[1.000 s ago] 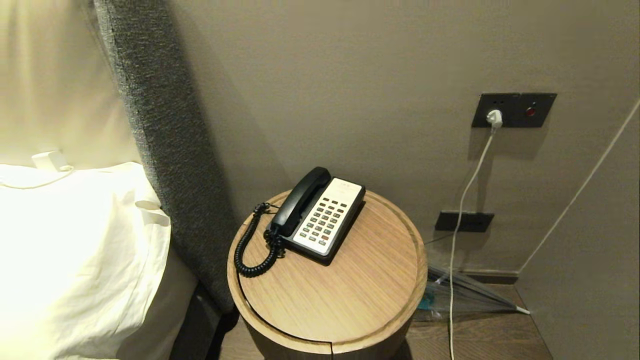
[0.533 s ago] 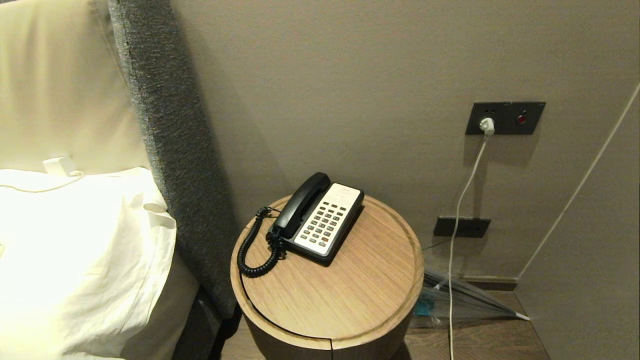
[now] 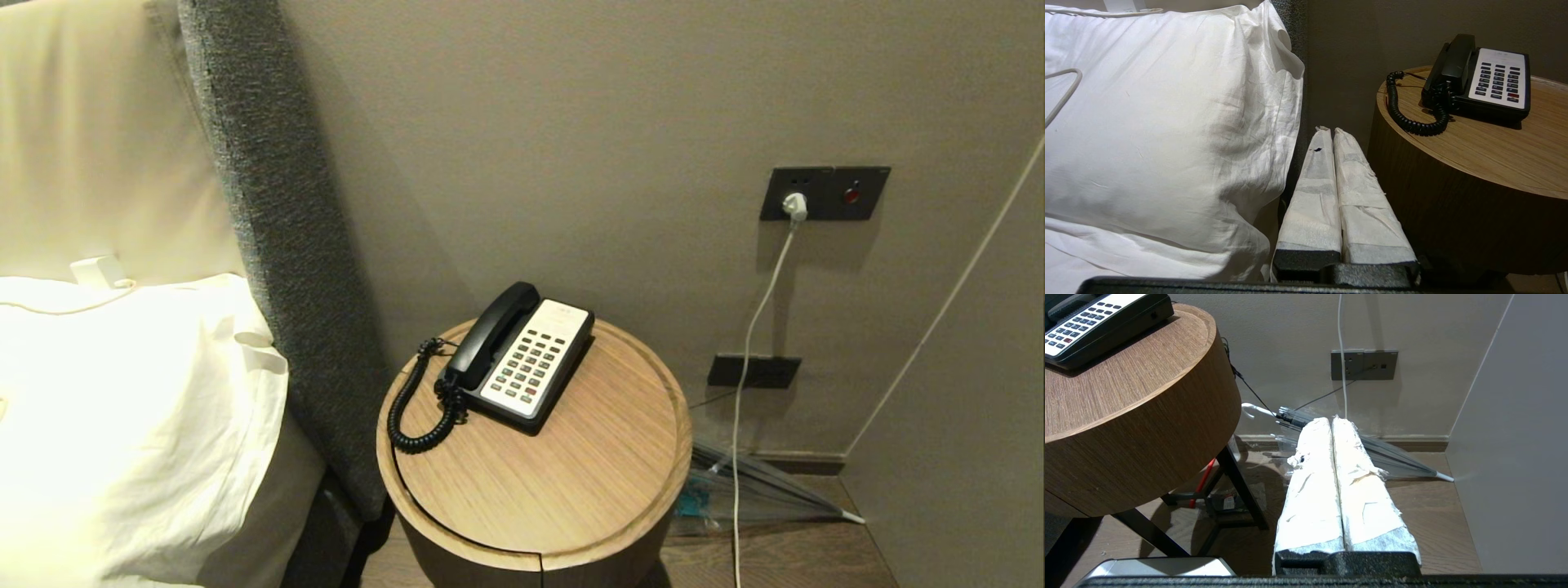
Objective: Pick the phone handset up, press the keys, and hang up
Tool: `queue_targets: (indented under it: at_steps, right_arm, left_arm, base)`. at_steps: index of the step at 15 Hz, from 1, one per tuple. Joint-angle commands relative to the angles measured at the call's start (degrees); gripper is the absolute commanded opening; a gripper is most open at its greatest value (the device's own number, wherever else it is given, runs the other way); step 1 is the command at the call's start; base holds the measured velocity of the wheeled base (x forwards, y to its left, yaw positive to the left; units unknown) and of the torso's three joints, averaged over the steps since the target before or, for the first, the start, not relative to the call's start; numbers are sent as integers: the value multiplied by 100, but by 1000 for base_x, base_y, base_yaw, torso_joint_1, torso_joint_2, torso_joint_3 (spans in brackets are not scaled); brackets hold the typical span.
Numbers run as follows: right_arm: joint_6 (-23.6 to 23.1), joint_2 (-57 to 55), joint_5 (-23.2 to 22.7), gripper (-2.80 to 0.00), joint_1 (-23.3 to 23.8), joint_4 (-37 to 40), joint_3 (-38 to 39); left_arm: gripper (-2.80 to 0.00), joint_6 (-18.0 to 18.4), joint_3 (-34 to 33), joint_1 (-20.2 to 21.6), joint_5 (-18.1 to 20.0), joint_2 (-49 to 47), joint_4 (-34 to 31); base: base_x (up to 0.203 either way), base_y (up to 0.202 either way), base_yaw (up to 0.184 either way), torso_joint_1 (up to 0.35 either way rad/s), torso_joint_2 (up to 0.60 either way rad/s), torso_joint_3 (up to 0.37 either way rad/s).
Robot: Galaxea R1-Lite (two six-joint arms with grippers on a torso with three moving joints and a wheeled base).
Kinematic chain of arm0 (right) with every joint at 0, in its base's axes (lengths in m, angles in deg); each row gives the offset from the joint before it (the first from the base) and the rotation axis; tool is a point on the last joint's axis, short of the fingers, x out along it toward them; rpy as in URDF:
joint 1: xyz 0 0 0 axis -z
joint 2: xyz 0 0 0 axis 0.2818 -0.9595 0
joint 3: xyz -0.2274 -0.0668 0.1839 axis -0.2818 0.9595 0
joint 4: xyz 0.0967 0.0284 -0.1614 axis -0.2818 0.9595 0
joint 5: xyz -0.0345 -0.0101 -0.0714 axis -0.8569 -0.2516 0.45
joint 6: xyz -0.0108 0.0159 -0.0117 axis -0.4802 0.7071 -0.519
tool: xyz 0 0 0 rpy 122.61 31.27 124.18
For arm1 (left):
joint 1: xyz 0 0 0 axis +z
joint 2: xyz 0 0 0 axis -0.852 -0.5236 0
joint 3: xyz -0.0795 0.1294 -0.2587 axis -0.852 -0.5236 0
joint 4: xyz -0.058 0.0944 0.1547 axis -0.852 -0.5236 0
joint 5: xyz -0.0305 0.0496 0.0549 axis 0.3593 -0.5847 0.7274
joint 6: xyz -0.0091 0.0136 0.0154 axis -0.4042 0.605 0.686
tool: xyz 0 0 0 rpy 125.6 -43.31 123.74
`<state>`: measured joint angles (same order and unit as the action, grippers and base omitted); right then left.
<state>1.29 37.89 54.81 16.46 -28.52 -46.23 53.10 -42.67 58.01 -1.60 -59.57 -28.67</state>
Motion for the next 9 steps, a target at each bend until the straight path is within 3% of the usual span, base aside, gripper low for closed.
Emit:
queue_targets:
  at_steps: [1, 9]
  right_arm:
    - [6, 1, 0, -280, -1, 3, 1]
    - [6, 1, -8, -280, -1, 3, 1]
  left_arm:
    - [-280, -1, -229, -2, -1, -1, 5]
    - [-280, 8, -229, -2, 2, -1, 5]
  base:
    - [0, 0, 0, 0, 0, 0]
    - [0, 0, 0, 0, 0, 0]
